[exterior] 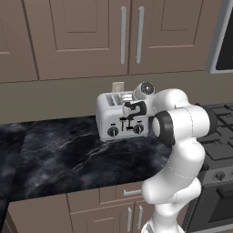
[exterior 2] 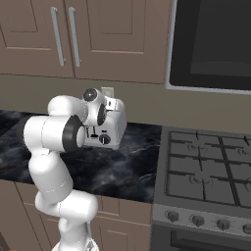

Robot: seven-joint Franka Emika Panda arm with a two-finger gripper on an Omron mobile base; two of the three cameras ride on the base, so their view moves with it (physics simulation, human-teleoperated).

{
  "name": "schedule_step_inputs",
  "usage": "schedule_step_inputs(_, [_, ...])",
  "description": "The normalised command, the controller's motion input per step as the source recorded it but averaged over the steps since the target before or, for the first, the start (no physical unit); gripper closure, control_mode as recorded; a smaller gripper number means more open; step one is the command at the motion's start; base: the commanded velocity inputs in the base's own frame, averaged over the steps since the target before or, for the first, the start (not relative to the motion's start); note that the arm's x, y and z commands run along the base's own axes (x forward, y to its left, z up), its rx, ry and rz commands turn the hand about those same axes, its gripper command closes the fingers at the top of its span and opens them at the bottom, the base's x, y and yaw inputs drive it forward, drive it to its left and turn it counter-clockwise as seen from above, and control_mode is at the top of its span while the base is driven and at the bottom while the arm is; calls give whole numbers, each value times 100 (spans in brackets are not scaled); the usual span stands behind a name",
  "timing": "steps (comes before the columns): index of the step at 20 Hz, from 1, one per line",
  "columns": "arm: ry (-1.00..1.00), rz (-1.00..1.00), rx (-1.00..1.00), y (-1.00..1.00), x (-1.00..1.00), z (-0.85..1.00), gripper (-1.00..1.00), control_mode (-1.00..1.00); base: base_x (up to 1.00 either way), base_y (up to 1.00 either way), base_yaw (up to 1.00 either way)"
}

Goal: Start the toaster. Once the lever pops up, take the bread to the plate on the dining counter.

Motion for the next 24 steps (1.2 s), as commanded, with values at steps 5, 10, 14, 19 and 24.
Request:
schedule_step_inputs(5, [0, 0, 0, 0, 0, 0, -100, -100, 0, 0, 0])
schedule_step_inputs(10, [0, 0, 0, 0, 0, 0, -100, -100, 0, 0, 0])
schedule_step_inputs(14, [0, 0, 0, 0, 0, 0, -100, -100, 0, 0, 0])
schedule_step_inputs(19, [0, 0, 0, 0, 0, 0, -100, -100, 0, 0, 0])
schedule_step_inputs(24, [0, 0, 0, 0, 0, 0, -100, -100, 0, 0, 0])
